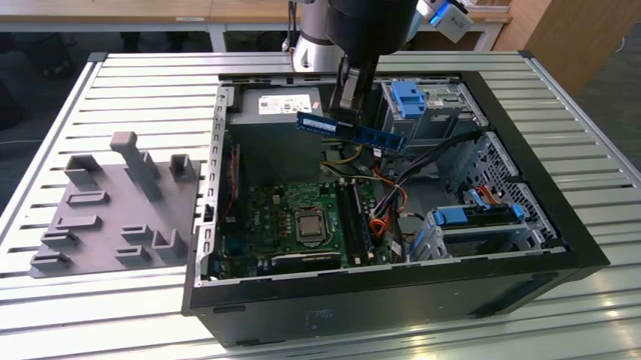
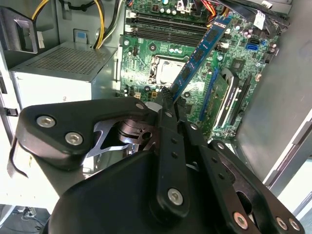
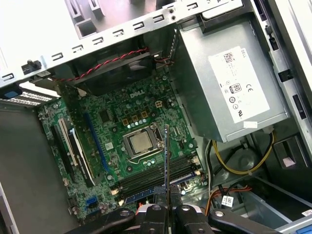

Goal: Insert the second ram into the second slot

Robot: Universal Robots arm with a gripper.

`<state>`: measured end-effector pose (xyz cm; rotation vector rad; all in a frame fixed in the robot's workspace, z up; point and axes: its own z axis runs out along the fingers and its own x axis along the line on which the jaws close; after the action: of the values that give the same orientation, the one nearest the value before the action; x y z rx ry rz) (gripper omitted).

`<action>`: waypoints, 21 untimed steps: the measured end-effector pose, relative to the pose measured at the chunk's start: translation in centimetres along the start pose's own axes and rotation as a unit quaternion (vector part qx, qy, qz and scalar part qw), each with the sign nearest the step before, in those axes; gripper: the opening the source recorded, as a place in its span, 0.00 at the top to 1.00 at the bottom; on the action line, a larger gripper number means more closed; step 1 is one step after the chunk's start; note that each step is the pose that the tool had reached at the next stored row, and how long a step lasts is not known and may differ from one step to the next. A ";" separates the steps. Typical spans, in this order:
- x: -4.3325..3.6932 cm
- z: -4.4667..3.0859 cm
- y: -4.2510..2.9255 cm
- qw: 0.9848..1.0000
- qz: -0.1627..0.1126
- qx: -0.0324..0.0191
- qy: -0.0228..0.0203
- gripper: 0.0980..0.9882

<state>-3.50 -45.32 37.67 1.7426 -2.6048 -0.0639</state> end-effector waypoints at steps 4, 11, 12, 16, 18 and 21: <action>0.00 0.00 0.00 1.000 0.002 0.000 0.000 0.96; 0.00 0.00 0.00 1.000 0.006 0.000 0.000 0.96; 0.00 0.00 0.00 1.000 0.006 0.000 0.000 0.96; 0.00 0.00 0.00 1.000 0.009 0.000 0.000 0.96; 0.00 0.00 0.00 1.000 0.010 0.000 0.000 0.96; 0.00 0.00 0.00 1.000 0.011 0.000 0.000 0.96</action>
<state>-3.50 -45.32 37.67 1.7135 -2.6246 -0.0640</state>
